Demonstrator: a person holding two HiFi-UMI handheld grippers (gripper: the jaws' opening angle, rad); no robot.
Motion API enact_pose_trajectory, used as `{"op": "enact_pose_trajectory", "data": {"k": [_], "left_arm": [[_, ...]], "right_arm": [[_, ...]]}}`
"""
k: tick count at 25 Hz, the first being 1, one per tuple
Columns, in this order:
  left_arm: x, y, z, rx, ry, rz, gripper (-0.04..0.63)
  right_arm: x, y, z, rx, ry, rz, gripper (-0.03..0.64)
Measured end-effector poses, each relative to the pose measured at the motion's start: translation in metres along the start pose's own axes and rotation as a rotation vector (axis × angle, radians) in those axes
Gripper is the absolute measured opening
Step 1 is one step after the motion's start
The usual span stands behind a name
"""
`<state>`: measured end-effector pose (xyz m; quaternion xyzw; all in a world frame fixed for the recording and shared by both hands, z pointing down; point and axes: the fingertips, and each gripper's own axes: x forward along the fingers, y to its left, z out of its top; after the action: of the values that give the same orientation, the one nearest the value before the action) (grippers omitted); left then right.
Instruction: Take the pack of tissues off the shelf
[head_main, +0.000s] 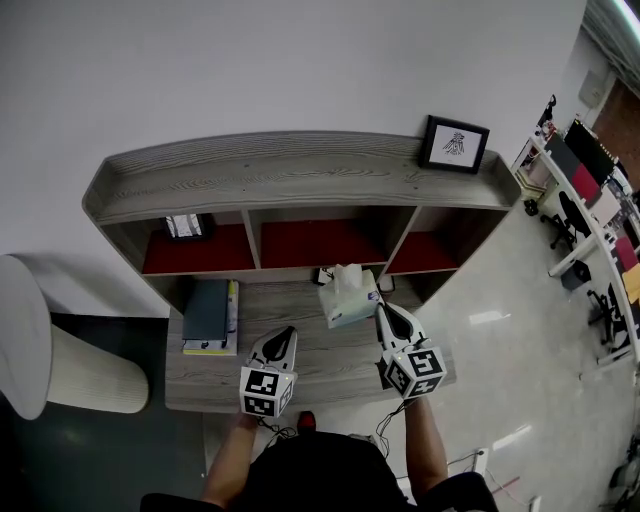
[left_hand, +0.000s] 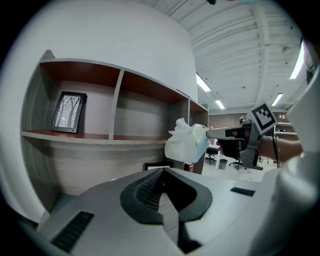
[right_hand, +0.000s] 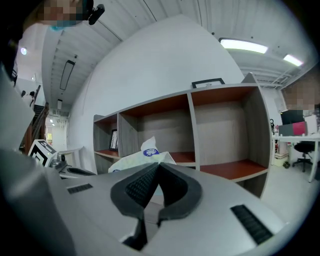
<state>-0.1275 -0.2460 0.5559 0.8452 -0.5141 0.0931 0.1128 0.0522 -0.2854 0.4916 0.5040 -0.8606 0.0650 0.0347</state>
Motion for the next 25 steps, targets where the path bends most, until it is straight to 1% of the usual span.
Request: {"op": "enact_pose_trajectory", "data": {"k": [5, 11, 16, 20, 25], "left_arm": [[0.0, 0.003, -0.01, -0.005, 0.012, 0.0, 0.006], [0.0, 0.008, -0.022, -0.01, 0.034, 0.003, 0.006], [0.0, 0.005, -0.038, -0.022, 0.067, -0.001, 0.006], [0.002, 0.0, -0.047, -0.034, 0.089, -0.012, 0.006], [0.005, -0.001, -0.05, -0.035, 0.097, -0.021, 0.006]], "right_arm": [[0.0, 0.009, -0.033, 0.013, 0.034, 0.006, 0.028], [0.002, 0.017, -0.083, 0.03, 0.087, 0.037, 0.028], [0.0, 0.022, -0.108, 0.043, 0.103, 0.04, 0.028], [-0.001, 0.025, -0.13, 0.05, 0.148, 0.041, 0.028], [-0.003, 0.028, -0.159, 0.073, 0.202, 0.039, 0.028]]}}
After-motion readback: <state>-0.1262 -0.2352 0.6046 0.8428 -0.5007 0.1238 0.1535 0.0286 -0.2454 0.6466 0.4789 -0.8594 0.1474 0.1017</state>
